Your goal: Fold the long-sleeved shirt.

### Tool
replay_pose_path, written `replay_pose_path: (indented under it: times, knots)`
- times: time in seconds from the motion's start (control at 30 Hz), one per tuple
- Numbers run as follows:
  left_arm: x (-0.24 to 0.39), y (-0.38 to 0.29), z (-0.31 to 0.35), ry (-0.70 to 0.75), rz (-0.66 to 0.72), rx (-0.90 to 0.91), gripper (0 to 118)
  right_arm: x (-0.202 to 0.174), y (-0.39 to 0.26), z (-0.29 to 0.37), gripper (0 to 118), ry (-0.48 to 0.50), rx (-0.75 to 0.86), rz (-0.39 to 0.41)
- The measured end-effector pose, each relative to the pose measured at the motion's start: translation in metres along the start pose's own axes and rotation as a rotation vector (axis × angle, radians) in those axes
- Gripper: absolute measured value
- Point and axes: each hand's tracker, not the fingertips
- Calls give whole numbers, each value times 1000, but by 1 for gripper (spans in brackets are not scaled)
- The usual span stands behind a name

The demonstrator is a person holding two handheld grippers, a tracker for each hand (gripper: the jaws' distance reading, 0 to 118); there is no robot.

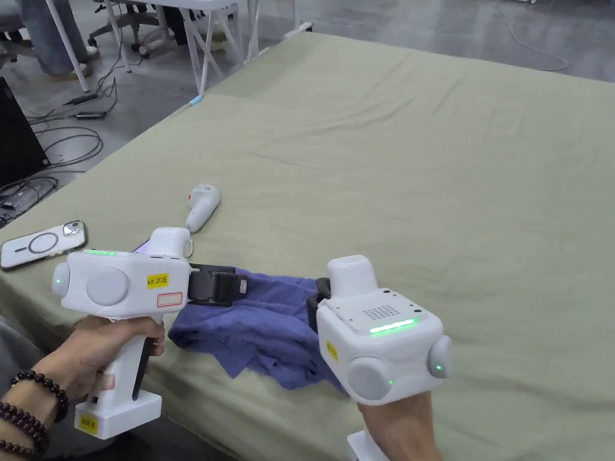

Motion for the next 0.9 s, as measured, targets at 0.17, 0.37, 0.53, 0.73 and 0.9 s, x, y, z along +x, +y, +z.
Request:
replay_pose_path:
  times: [0.17,0.37,0.53,0.73,0.9]
  knots:
    - [72,23,37,46,-117,63,118,54,14,80,0,-86,110,31]
    - [230,36,84,47,-339,511,1,131,37,211,0,-300,317,-3]
    - [344,41,91,72,-381,744,0,179,42,303,0,-490,449,-8]
    - [416,36,80,29,-325,825,0,211,17,375,0,-728,535,2]
    - [435,-19,63,45,-339,861,0,226,-29,393,0,-854,519,-9]
